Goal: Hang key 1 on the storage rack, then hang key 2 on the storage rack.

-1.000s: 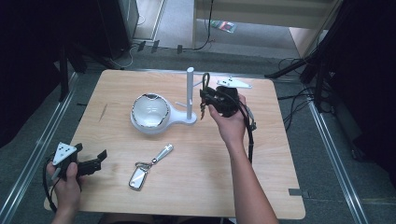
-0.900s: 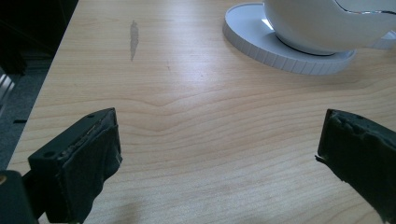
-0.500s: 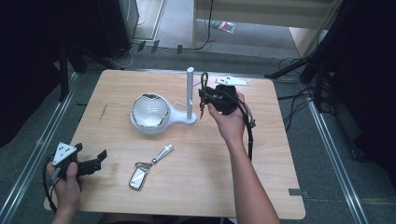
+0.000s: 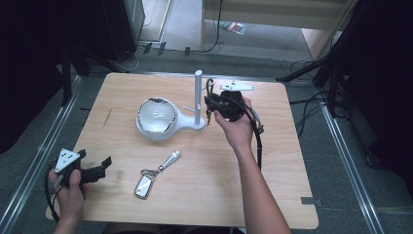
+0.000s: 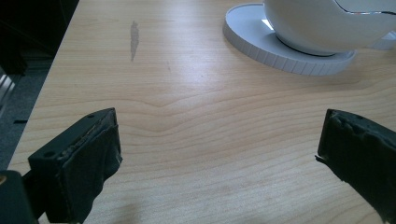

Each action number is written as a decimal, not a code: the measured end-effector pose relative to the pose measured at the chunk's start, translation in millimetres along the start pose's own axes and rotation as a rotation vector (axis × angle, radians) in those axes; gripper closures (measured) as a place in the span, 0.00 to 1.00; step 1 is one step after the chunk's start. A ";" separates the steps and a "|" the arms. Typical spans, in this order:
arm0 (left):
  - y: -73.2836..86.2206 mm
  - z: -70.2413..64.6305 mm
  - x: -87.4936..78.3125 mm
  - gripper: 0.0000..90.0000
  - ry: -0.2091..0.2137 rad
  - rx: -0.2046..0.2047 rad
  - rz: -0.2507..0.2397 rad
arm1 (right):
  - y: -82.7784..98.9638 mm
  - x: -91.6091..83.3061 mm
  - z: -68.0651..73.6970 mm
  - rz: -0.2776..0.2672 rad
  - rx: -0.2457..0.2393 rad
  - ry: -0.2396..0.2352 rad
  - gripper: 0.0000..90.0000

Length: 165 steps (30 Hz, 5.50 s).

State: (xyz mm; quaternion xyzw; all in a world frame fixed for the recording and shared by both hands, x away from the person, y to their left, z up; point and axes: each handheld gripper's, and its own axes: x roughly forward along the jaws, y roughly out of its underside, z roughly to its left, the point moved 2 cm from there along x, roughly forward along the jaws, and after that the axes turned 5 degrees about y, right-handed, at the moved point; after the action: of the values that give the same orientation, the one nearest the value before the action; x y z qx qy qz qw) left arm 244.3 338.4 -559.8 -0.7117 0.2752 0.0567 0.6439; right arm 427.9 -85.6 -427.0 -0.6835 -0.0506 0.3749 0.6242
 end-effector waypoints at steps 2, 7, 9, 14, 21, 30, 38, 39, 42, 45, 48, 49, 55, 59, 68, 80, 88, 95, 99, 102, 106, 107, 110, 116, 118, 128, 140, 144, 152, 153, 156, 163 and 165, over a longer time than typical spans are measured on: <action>0.0 -0.1 -0.1 0.00 -0.001 0.002 0.002 | 1.2 0.4 0.0 0.008 -0.003 0.001 0.77; 0.0 -0.3 0.0 0.00 0.000 0.001 -0.001 | 5.0 1.1 0.8 0.014 -0.001 0.004 0.77; 0.0 -0.2 -0.1 0.00 0.001 0.001 0.000 | 6.7 2.1 1.5 0.021 -0.002 0.001 0.77; 0.0 -0.2 -0.1 0.00 -0.001 0.002 0.001 | 7.3 3.6 3.9 0.027 -0.012 0.001 0.76; 0.0 0.0 0.0 0.00 0.001 0.001 0.000 | 8.7 5.1 5.7 0.028 -0.016 0.000 0.73; 0.0 0.1 0.2 0.00 0.000 -0.001 -0.002 | 15.3 -0.5 7.1 0.008 0.029 0.034 0.65; -0.4 0.5 0.4 0.00 0.002 -0.002 0.004 | 23.6 -11.3 13.1 0.058 0.059 0.078 0.61; -0.3 0.3 0.4 0.00 0.002 -0.001 0.002 | 24.2 -12.6 14.7 0.059 0.055 0.085 0.60; -0.1 0.2 0.3 0.00 0.004 -0.002 -0.002 | 25.7 -15.5 19.9 0.071 0.047 0.093 0.56; -0.2 0.5 -0.1 0.00 0.005 -0.003 0.000 | 27.9 -17.4 25.4 0.086 0.041 0.103 0.52; -0.2 0.5 0.0 0.00 0.005 -0.003 -0.001 | 29.9 -18.8 30.9 0.119 0.042 0.108 0.49; -0.2 0.5 -0.1 0.00 0.005 -0.003 0.000 | 29.9 -18.8 30.9 0.119 0.042 0.108 0.49; -0.2 0.7 0.2 0.00 0.004 -0.005 0.000 | 35.9 -19.6 47.0 0.185 0.042 0.122 0.38; -0.1 0.7 -0.2 0.00 0.006 -0.005 -0.001 | 39.7 -19.8 54.2 0.216 0.043 0.136 0.34; -0.4 2.0 0.2 0.00 0.009 -0.017 0.003 | 52.4 -18.6 67.2 0.297 0.038 0.153 0.33; -0.2 2.1 -0.3 0.00 0.011 -0.017 -0.001 | 73.9 -6.8 87.0 0.406 0.082 0.153 0.34; -0.3 2.4 -0.2 0.00 0.012 -0.018 0.003 | 84.4 3.0 96.3 0.467 0.083 0.144 0.35; -0.4 2.3 0.0 0.00 0.013 -0.018 0.002 | 91.6 11.6 107.4 0.518 0.093 0.124 0.39; -0.4 2.3 0.0 0.00 0.013 -0.018 0.003 | 94.2 17.4 115.5 0.550 0.109 0.111 0.44; -0.4 2.3 0.1 0.00 0.014 -0.018 0.003 | 96.7 21.2 116.9 0.562 0.080 0.110 0.48; -0.4 2.3 0.1 0.00 0.015 -0.019 0.003 | 101.1 25.8 118.1 0.575 0.062 0.117 0.49; -0.4 2.3 0.2 0.00 0.015 -0.018 0.004 | 101.8 26.7 118.7 0.574 0.064 0.115 0.49; -0.5 2.0 0.4 0.00 0.014 -0.018 0.004 | 102.3 28.7 122.1 0.577 0.077 0.105 0.48; -0.4 1.9 0.4 0.00 0.013 -0.017 0.004 | 98.8 32.7 129.4 0.606 0.151 0.085 0.46; -0.4 2.0 0.4 0.00 0.014 -0.017 0.005 | 98.0 34.5 130.1 0.624 0.171 0.093 0.45; -0.5 1.9 0.6 0.00 0.013 -0.015 0.005 | 94.4 41.2 135.8 0.691 0.214 0.098 0.44; -0.5 2.0 0.7 0.00 0.013 -0.012 0.009 | 88.7 52.2 143.3 0.799 0.253 0.091 0.44; -0.6 2.1 0.7 0.00 0.013 -0.013 0.009 | 87.5 57.3 141.6 0.831 0.261 0.108 0.45; -0.6 2.1 0.7 0.00 0.014 -0.012 0.008 | 82.9 64.5 145.3 0.868 0.285 0.105 0.43; -0.6 2.1 0.8 0.00 0.015 -0.012 0.008 | 83.1 67.2 146.7 0.874 0.286 0.107 0.43; -0.6 2.0 0.8 0.00 0.015 -0.012 0.009 | 84.2 70.4 148.6 0.881 0.280 0.116 0.44; -0.7 1.8 1.3 0.00 0.014 -0.008 0.009 | 84.4 76.8 153.1 0.890 0.284 0.157 0.49; -0.7 1.7 1.4 0.00 0.013 -0.007 0.009 | 84.2 77.7 153.2 0.890 0.285 0.162 0.50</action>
State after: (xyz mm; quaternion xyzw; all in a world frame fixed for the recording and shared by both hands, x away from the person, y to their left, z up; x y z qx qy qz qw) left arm 246.3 339.5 -560.1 -0.7130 0.2824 0.0558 0.6394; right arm 361.7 62.9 -527.7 -0.5733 0.3481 0.5545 0.4926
